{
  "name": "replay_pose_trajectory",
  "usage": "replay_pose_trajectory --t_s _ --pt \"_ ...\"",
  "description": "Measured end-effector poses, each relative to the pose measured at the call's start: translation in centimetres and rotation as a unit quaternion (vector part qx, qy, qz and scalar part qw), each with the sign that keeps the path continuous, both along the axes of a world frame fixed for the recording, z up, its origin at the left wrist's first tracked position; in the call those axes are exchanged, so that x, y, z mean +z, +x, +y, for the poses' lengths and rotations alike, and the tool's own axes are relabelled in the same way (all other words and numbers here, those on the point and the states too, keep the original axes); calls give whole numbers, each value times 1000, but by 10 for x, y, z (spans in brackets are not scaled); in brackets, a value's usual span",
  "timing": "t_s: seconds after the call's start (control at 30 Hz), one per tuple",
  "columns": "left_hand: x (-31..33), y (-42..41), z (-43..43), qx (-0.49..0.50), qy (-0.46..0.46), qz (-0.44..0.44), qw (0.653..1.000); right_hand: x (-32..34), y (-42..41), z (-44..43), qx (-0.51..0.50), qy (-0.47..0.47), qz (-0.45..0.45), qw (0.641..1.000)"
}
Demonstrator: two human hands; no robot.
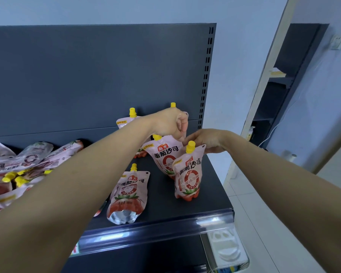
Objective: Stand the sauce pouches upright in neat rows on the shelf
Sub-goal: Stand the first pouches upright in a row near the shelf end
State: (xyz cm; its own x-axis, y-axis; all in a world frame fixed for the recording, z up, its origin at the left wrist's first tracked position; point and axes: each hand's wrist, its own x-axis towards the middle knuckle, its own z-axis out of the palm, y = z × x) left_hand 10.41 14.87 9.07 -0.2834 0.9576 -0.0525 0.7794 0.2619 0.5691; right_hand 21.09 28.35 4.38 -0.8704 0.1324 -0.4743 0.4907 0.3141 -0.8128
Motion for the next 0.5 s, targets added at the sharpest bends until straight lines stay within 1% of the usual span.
replay_pose_trajectory --t_s 0.13,0.2,0.27,0.37,0.5 --pt "1 0 -1 11 20 -12 1000 -3 -1 2 -19 27 34 999" --pt "3 -2 -7 36 42 -43 998 -4 1 6 -18 32 39 999" --pt "3 -5 -15 51 31 -74 995 -6 4 10 -9 20 28 999" --pt "-1 -4 -20 58 27 -59 996 -6 2 9 14 -26 21 999" --pt "-1 1 -11 75 60 -13 995 2 -1 7 54 -77 23 995"
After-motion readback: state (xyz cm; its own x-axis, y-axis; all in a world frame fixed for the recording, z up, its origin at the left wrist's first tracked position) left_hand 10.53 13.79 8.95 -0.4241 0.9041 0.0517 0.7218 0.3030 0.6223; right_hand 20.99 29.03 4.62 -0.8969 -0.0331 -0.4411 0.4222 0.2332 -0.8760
